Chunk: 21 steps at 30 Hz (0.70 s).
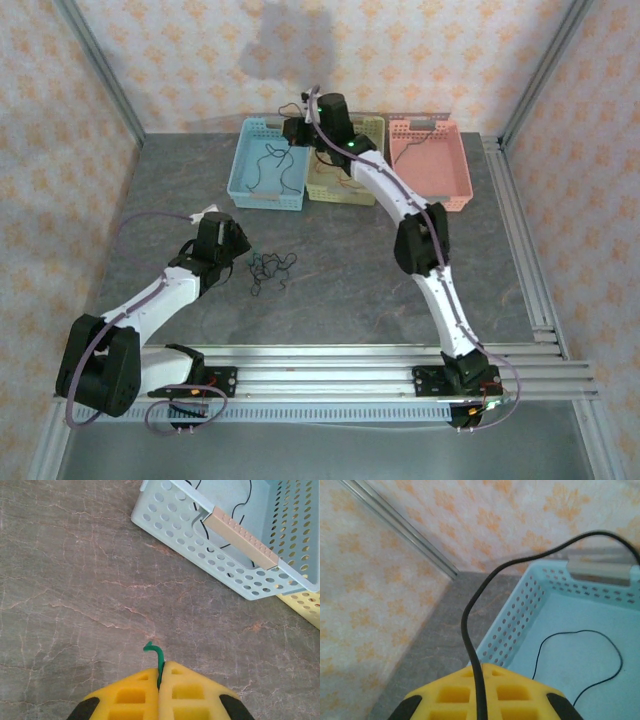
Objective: Untangle the cables
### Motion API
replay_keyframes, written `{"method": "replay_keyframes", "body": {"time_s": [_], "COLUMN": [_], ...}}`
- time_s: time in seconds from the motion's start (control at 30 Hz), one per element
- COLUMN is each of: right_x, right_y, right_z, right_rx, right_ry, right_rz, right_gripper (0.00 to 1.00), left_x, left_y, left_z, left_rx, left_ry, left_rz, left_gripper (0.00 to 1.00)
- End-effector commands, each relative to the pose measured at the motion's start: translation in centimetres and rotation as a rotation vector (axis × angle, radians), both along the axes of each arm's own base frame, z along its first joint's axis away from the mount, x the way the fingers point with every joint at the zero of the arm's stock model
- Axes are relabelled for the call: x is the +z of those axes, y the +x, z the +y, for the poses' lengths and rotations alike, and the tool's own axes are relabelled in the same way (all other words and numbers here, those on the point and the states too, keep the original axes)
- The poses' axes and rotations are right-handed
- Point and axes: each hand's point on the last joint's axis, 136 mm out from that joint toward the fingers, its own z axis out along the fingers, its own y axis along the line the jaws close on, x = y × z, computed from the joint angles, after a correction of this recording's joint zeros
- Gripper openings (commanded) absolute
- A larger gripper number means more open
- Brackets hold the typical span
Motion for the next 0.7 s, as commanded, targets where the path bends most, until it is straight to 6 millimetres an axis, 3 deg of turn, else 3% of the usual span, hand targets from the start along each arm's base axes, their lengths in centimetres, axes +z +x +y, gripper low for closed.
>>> {"method": "replay_keyframes", "body": {"time_s": [0.0, 0.13, 0.43, 0.47, 0.6, 0.67], "right_x": [-1.9, -3.6, -8.3, -8.6, -9.0, -8.8], "right_y": [-0.4, 0.7, 0.7, 0.8, 1.4, 1.7], "right_z": [2.4, 3.2, 4.9, 4.8, 3.8, 3.1], "right_rx": [0.059, 0.048, 0.057, 0.046, -0.02, -0.058], "right_ry": [0.023, 0.081, 0.104, 0.097, 0.045, 0.014], "right_rz": [0.055, 0.059, 0.13, 0.134, 0.134, 0.129], "right_gripper": [0.0, 0.0, 0.0, 0.04, 0.42, 0.54], "left_x": [0.4, 0.3, 0.2, 0.2, 0.2, 0.2], "left_y": [0.3, 0.3, 0.4, 0.4, 0.4, 0.4], "left_z": [0.9, 0.9, 1.0, 1.0, 0.9, 0.9], "left_rx": [0.051, 0.05, 0.053, 0.052, 0.051, 0.051], "left_ry": [0.014, 0.015, 0.017, 0.016, 0.016, 0.016], "left_rz": [-0.025, -0.021, -0.016, -0.015, -0.016, -0.016], "left_gripper": [0.0, 0.0, 0.0, 0.0, 0.0, 0.0]}}
